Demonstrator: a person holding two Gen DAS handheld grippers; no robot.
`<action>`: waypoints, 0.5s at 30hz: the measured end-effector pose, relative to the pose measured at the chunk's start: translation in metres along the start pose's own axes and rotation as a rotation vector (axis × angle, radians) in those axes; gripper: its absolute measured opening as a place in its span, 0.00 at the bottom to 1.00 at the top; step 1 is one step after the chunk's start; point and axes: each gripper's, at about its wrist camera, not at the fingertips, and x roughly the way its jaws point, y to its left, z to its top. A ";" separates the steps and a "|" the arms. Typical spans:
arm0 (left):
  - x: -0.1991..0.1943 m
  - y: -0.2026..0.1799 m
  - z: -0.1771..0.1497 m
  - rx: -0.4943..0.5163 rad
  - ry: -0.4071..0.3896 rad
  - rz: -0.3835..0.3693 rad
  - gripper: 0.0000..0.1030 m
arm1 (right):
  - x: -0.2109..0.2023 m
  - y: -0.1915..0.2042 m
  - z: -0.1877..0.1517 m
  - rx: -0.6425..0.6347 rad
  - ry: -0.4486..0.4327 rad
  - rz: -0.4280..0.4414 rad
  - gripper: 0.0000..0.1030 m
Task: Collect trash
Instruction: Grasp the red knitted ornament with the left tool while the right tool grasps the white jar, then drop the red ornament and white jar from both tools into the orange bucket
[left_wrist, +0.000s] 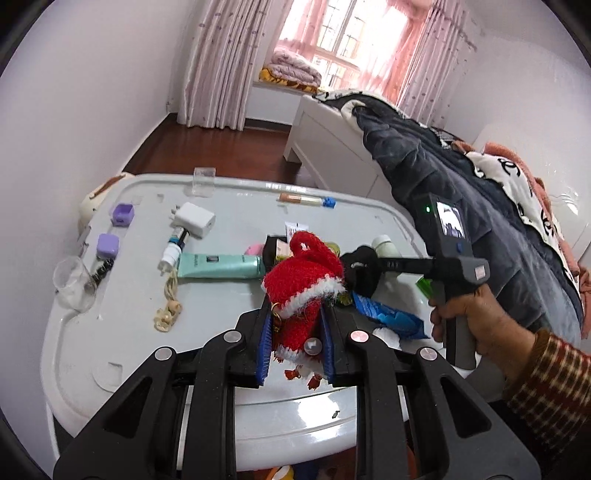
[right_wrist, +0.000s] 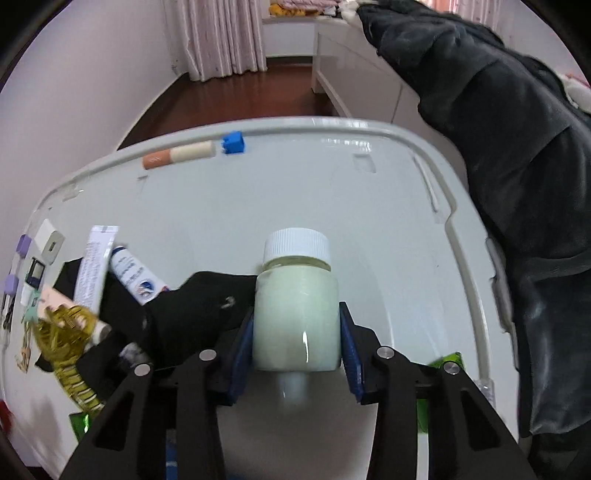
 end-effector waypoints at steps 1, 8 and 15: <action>-0.005 -0.002 0.001 0.006 -0.009 0.004 0.20 | -0.005 0.000 -0.001 -0.005 -0.010 0.004 0.40; -0.025 -0.019 -0.003 0.033 0.014 -0.026 0.21 | -0.076 -0.005 -0.021 0.006 -0.088 0.119 0.40; -0.037 -0.041 -0.066 0.070 0.246 -0.090 0.22 | -0.139 0.026 -0.128 -0.136 -0.030 0.280 0.40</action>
